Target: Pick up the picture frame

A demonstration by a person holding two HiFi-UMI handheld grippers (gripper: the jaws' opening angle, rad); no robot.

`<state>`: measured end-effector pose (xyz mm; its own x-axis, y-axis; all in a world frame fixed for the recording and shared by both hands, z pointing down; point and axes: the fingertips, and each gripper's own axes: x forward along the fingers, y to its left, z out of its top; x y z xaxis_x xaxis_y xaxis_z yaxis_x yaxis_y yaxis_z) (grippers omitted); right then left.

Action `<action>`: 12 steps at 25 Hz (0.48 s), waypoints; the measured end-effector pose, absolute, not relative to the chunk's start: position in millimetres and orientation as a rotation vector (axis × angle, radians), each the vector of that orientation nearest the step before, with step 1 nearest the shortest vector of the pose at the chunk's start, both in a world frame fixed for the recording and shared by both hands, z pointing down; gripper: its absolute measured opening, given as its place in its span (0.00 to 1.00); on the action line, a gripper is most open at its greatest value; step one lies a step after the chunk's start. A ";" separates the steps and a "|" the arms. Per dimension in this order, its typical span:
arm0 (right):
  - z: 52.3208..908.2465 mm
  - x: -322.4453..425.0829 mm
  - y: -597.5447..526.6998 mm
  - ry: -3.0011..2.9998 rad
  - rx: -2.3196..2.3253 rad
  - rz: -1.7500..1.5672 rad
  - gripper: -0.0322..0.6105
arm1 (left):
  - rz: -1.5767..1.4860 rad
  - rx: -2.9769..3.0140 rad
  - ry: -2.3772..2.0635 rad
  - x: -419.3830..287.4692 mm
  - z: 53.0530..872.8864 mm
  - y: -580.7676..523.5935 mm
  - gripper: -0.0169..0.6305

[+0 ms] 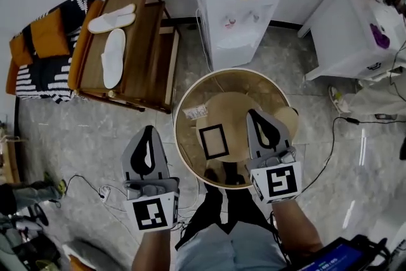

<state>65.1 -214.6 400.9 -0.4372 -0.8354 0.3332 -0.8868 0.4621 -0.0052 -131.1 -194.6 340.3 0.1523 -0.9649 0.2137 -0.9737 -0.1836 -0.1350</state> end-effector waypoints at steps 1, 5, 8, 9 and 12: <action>409.6 65.6 -215.6 -2.424 1.464 0.276 0.07 | 0.409 2.356 -1.980 -131.3 346.9 -196.2 0.05; 445.7 66.5 -219.1 -2.391 1.426 0.342 0.07 | 0.465 2.291 -1.957 -134.6 378.9 -200.4 0.05; 467.8 61.8 -221.7 -2.381 1.396 0.381 0.07 | 0.506 2.268 -1.934 -135.8 400.8 -202.5 0.05; 474.3 60.2 -221.9 -2.378 1.384 0.392 0.07 | 0.520 2.263 -1.926 -135.7 407.3 -202.6 0.05; 492.6 55.0 -223.3 -2.368 1.350 0.421 0.07 | 0.545 2.240 -1.904 -136.6 425.5 -203.2 0.05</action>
<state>55.0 -223.3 492.6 -0.4659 -0.7528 0.4651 -0.8669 0.4937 -0.0693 -136.6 -203.2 425.5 0.1274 -0.9212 0.3675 -0.9763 -0.1819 -0.1176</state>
